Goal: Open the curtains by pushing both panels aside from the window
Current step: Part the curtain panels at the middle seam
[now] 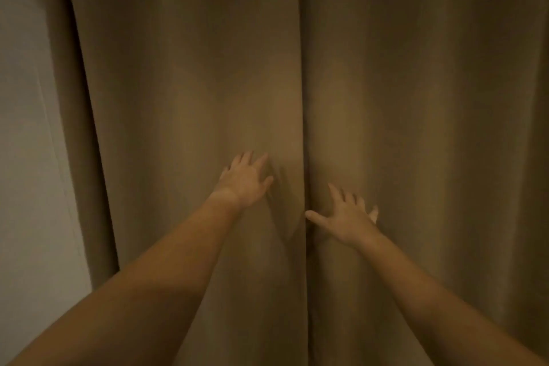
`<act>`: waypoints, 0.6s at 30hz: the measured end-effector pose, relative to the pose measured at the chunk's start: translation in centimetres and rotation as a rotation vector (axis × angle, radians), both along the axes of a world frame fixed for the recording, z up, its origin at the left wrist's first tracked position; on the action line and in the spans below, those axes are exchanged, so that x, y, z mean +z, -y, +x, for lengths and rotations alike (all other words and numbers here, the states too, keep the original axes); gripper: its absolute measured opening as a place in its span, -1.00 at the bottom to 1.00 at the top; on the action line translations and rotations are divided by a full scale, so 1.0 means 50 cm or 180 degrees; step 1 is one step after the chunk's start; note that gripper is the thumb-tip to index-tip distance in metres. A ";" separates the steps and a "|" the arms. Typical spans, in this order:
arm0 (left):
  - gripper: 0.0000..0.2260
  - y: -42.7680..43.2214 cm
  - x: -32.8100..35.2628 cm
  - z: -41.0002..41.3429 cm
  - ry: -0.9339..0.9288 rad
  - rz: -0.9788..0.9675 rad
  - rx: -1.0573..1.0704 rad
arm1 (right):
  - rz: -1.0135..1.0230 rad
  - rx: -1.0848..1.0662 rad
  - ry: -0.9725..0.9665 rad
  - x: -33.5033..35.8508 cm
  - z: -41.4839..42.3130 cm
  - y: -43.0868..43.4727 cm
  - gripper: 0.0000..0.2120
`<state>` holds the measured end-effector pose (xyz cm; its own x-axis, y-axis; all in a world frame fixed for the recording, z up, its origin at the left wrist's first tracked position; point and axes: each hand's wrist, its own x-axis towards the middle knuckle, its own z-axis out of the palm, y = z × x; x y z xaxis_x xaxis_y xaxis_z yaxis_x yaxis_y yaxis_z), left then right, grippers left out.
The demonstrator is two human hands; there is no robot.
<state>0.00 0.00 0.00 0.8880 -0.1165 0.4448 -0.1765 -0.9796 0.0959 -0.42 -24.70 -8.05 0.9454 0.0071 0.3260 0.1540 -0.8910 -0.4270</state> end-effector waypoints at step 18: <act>-0.42 0.078 0.070 0.129 0.1068 0.0755 -0.0681 | 0.0297 0.0254 -0.0203 -0.120 0.152 -0.061 0.13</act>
<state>6.45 -3.88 3.51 0.6445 -0.4147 0.6424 -0.3600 -0.9058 -0.2235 7.18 -21.64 -14.05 0.9618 0.0556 0.2679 0.1926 -0.8330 -0.5186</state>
